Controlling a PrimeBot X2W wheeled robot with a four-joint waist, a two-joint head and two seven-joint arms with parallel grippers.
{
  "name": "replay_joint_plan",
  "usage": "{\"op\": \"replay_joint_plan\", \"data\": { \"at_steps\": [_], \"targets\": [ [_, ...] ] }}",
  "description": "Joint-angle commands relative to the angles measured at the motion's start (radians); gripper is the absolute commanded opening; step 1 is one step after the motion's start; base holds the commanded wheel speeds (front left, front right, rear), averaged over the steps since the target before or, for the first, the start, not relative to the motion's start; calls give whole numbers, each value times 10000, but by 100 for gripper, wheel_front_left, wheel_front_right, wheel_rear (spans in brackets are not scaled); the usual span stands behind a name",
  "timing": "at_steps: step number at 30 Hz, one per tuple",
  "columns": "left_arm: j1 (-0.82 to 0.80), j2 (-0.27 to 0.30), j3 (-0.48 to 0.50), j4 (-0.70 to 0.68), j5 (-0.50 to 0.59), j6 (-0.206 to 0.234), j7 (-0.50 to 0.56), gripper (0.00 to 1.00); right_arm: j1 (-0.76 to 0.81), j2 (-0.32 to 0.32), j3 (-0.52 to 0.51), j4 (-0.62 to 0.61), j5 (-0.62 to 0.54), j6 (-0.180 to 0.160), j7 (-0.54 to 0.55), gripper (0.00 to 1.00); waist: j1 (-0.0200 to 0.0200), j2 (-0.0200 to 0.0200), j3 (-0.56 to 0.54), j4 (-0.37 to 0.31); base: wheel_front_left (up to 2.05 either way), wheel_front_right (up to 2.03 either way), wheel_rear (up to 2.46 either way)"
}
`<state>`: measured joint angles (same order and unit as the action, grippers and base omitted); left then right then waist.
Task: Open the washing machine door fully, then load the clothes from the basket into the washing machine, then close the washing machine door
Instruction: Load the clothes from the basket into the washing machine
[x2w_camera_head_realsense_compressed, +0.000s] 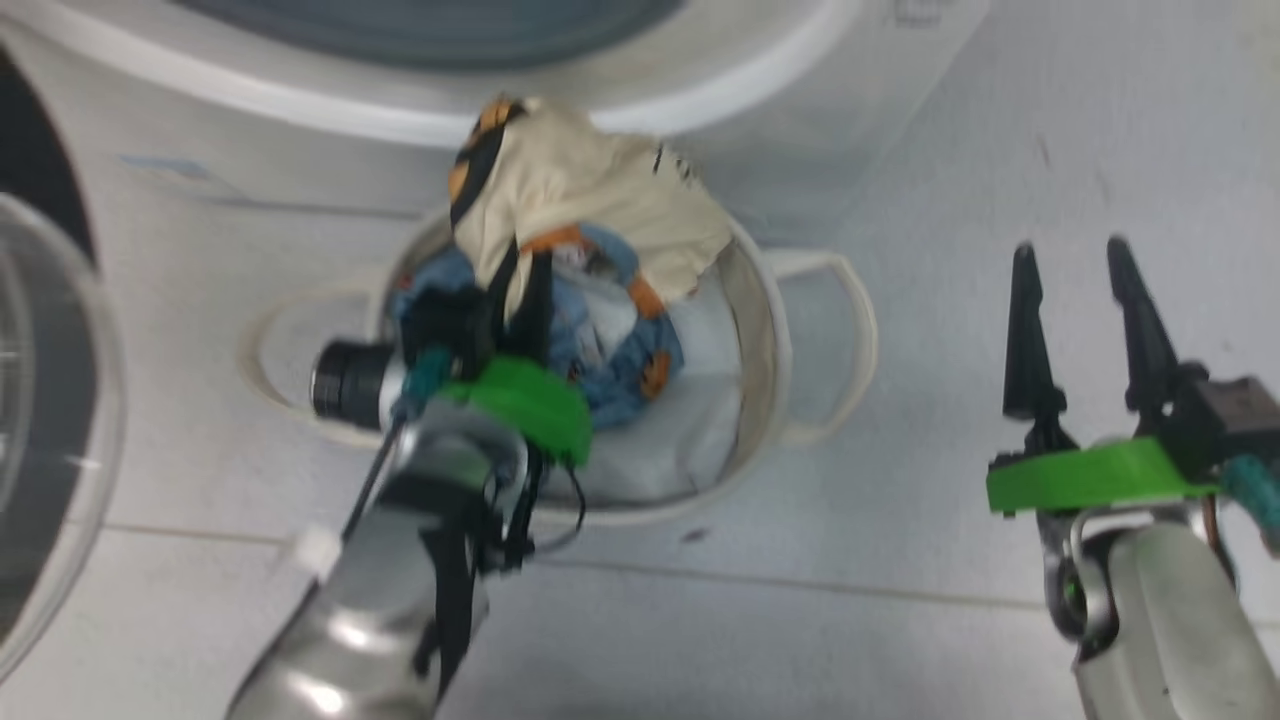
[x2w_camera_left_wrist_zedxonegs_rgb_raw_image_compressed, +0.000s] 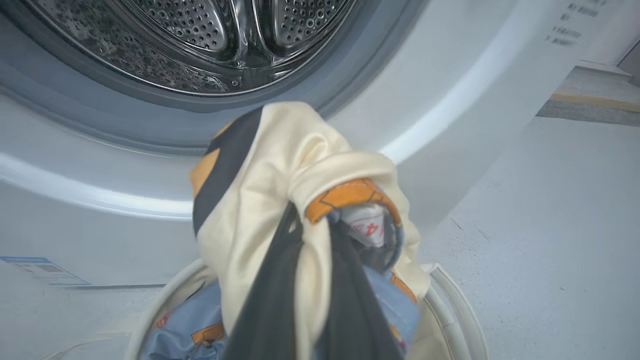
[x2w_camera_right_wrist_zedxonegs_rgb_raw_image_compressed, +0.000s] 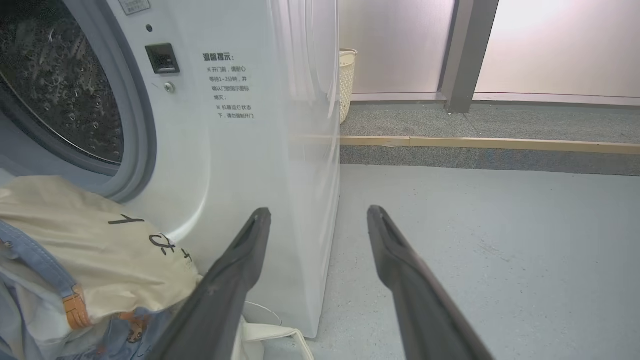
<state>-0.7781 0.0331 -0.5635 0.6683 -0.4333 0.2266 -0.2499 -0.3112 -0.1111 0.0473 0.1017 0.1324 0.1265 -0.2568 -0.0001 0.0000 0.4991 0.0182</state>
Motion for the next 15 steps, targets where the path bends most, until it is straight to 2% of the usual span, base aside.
{"op": "replay_joint_plan", "data": {
  "at_steps": [1, 8, 15],
  "targets": [
    [449, 224, 518, -676, 329, -63, -116, 0, 310, 76, 144, -225, 81, 42, -49, 100, 1, 0, -1122, 499, 0, 0, 0],
    [2519, 193, 1811, -2802, 1446, -579, -117, 0, 1135, 336, 55, -59, 309, 42, -49, 100, 1, 0, -2569, 670, 0, 0, 0],
    [4250, 176, 2599, -3981, 1627, -881, -117, 0, 1830, 514, 48, 5, 455, 42, -49, 100, 1, 0, -3655, 605, 0, 0, 0]
  ]
}}
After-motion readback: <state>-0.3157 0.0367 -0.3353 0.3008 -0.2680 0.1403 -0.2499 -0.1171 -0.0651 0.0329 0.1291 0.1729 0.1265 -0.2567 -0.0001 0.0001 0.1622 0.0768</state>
